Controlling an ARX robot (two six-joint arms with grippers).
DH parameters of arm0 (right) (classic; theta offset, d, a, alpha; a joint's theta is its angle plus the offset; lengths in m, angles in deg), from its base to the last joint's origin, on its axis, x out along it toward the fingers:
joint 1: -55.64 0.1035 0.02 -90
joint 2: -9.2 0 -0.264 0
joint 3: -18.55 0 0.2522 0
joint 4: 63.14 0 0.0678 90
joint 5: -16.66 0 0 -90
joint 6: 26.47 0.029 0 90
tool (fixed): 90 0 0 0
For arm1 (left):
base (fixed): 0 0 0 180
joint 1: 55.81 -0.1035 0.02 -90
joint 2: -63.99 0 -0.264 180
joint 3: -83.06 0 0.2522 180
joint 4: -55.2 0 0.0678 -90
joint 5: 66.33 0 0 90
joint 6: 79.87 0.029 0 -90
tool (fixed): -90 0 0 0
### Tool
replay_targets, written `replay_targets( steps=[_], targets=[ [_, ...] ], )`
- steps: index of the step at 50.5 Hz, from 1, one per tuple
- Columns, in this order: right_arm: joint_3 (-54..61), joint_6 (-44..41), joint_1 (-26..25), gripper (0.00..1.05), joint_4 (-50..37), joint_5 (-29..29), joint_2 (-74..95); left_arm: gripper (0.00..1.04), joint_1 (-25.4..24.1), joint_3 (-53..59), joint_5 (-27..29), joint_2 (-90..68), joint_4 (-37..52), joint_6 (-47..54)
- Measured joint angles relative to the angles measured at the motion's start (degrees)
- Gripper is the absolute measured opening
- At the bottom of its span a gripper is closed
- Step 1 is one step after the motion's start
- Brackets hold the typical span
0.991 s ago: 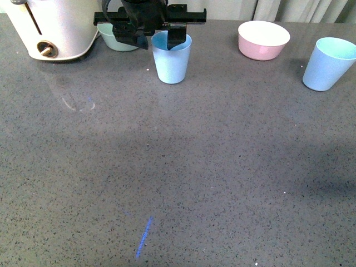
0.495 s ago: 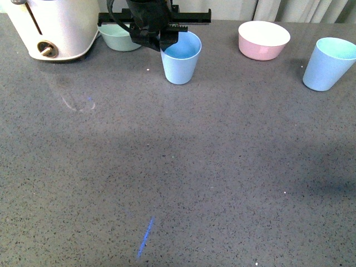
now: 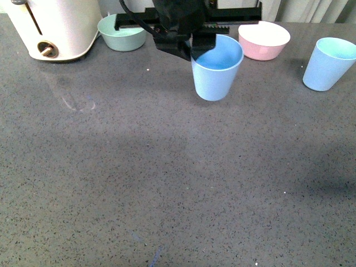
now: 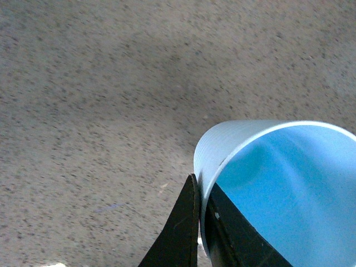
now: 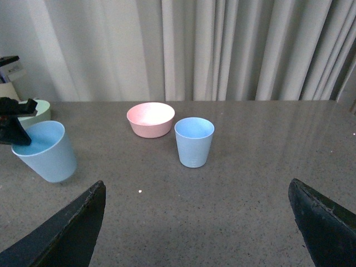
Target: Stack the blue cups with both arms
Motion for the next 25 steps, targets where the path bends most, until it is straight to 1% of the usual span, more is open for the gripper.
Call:
replay_targets(
  steps=[19, 25],
  targets=[
    [0.0, 0.0, 0.0, 0.96, 0.0, 0.0, 0.0, 0.02, 5.9, 3.4, 0.5, 0.1, 1.5, -1.9],
    [0.0, 0.0, 0.0, 0.96, 0.0, 0.0, 0.0, 0.02, 6.3, 3.2, 0.6, -0.3, 1.3, -2.3]
  ],
)
